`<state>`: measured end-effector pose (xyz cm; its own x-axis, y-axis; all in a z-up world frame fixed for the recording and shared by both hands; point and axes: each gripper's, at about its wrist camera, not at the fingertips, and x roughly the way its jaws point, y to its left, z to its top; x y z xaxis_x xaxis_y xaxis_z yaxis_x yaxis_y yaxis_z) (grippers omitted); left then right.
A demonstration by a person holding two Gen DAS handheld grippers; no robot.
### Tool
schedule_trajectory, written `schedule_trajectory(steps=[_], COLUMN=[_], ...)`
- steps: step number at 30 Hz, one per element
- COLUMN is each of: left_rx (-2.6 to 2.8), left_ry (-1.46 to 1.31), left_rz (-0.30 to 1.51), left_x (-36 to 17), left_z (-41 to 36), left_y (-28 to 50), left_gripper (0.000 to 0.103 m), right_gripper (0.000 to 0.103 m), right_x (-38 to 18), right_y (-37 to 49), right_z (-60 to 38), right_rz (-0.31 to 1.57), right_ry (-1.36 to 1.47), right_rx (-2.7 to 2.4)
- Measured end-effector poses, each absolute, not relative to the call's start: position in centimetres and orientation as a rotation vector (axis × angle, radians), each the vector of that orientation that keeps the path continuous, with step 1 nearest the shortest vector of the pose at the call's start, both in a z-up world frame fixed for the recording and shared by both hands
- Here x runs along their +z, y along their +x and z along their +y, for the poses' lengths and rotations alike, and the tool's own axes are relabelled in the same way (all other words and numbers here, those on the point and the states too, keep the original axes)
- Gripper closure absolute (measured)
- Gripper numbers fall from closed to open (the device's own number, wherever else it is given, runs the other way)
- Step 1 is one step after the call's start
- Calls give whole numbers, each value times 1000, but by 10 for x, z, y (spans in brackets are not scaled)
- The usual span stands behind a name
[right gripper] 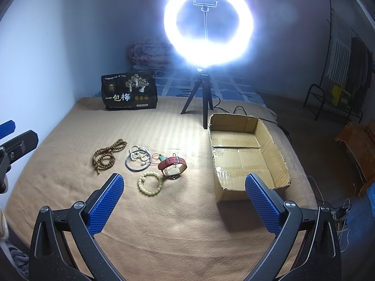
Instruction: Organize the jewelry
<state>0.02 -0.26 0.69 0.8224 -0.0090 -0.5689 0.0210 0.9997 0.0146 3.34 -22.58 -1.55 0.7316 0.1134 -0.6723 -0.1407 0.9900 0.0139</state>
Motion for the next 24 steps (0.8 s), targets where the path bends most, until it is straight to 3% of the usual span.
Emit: schedule_trajectory(steps=[24], left_rx=[44], left_ry=[4], left_rz=[775], left_x=[-37], left_z=[33], left_y=[55], left_gripper=[1], right_gripper=[0], right_x=[-61], right_y=[61], right_z=[-206], right_rz=[909], right_ry=[-60], right_rx=[257])
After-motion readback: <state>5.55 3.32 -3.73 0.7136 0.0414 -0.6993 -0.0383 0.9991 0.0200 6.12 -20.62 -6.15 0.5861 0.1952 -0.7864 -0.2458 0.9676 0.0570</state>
